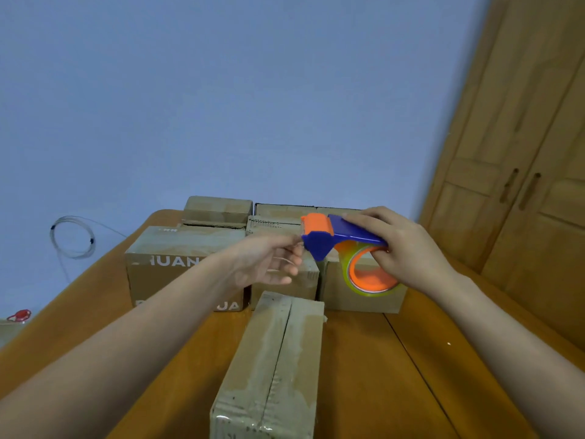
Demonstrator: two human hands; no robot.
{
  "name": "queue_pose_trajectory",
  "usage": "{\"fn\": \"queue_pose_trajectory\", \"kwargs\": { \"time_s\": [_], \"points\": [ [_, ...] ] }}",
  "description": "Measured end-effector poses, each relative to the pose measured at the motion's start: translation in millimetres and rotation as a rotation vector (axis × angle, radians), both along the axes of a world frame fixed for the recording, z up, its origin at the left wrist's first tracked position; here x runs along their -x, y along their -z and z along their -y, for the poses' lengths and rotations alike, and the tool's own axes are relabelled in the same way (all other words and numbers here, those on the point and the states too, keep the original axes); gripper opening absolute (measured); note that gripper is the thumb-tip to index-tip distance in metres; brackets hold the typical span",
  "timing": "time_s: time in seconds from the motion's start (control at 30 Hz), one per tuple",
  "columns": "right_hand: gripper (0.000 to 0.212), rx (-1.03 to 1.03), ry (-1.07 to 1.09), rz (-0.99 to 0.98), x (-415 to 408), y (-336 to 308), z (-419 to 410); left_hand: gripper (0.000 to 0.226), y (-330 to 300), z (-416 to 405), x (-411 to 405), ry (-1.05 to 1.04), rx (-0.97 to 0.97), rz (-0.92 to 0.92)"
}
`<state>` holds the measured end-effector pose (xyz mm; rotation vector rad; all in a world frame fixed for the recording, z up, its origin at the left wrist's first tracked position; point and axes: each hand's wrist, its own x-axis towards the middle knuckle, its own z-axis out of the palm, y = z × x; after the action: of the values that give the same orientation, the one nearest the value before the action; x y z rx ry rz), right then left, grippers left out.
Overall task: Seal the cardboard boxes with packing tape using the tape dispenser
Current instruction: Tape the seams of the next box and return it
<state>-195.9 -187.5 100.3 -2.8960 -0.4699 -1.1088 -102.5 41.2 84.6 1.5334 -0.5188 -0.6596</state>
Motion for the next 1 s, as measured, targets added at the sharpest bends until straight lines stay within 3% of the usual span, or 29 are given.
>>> {"fn": "queue_pose_trajectory", "kwargs": {
  "time_s": [0.17,0.3,0.5,0.73,1.0],
  "points": [
    [0.069,0.042,0.054,-0.056,2,3,-7,0.027,7,-2,-15,0.07,-0.05,0.013],
    [0.068,0.157,0.108,-0.105,2,6,-12,0.025,7,-5,-27,0.104,-0.157,0.141],
    [0.069,0.156,0.164,-0.258,9,15,-11,0.032,12,-17,-43,0.15,-0.276,0.369],
    [0.069,0.246,0.182,-0.296,35,30,9,0.06,41,-58,-70,0.19,-0.326,0.359],
    [0.07,0.22,0.212,-0.36,53,36,24,0.051,63,-68,-80,0.26,-0.261,0.292]
  ]
}}
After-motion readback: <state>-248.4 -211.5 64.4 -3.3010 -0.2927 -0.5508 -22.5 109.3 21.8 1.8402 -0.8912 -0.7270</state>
